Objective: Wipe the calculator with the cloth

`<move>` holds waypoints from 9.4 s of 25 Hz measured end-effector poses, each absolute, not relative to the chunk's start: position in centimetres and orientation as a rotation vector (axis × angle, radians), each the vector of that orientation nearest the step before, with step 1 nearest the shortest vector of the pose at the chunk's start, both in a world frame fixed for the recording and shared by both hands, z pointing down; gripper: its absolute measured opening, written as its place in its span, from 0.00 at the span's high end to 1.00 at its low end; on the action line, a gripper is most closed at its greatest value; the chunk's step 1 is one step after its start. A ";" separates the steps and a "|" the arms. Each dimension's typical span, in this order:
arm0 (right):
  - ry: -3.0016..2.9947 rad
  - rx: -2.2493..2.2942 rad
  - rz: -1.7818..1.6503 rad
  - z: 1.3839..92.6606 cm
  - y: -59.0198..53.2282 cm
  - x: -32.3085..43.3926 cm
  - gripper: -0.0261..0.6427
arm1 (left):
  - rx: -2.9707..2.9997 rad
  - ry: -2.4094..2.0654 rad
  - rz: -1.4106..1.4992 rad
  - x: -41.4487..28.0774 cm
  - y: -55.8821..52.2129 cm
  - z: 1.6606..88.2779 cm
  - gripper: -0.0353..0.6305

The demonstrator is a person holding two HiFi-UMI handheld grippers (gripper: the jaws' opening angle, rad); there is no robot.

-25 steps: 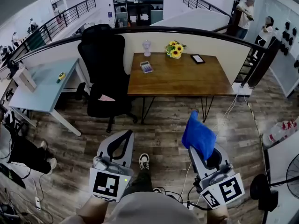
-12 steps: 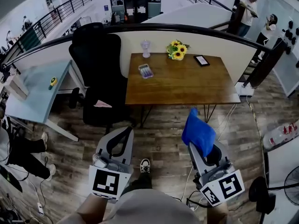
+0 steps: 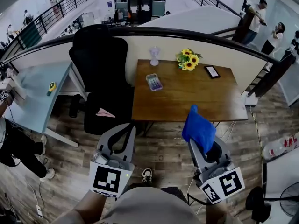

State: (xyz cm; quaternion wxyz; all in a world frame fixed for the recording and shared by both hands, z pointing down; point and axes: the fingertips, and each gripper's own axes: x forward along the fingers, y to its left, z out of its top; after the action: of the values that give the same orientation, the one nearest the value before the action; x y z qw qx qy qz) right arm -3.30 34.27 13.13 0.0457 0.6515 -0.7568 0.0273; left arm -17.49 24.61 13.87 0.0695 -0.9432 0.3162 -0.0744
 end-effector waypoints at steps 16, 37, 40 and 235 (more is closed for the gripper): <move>-2.355 1.931 0.126 15.4 22.5 1.5 0.76 | -2.812 1.035 -0.260 -14.0 13.7 15.5 0.94; -2.586 1.585 0.208 17.9 1.5 16.9 0.76 | -2.692 1.346 -0.418 0.9 -2.6 17.1 0.94; -2.613 1.524 0.211 18.5 -0.4 18.6 0.76 | -2.669 1.397 -0.433 2.5 -3.9 17.5 0.94; -2.127 1.299 0.838 59.0 -25.5 13.4 0.77 | -3.274 1.275 -1.080 6.0 -16.9 62.5 0.94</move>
State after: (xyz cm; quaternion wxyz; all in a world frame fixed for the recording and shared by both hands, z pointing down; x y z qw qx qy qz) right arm 13.35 -25.52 58.96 0.2530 0.4780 -0.7826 0.3083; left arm 6.00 -16.89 62.52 -0.2639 -0.8591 0.3347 -0.2833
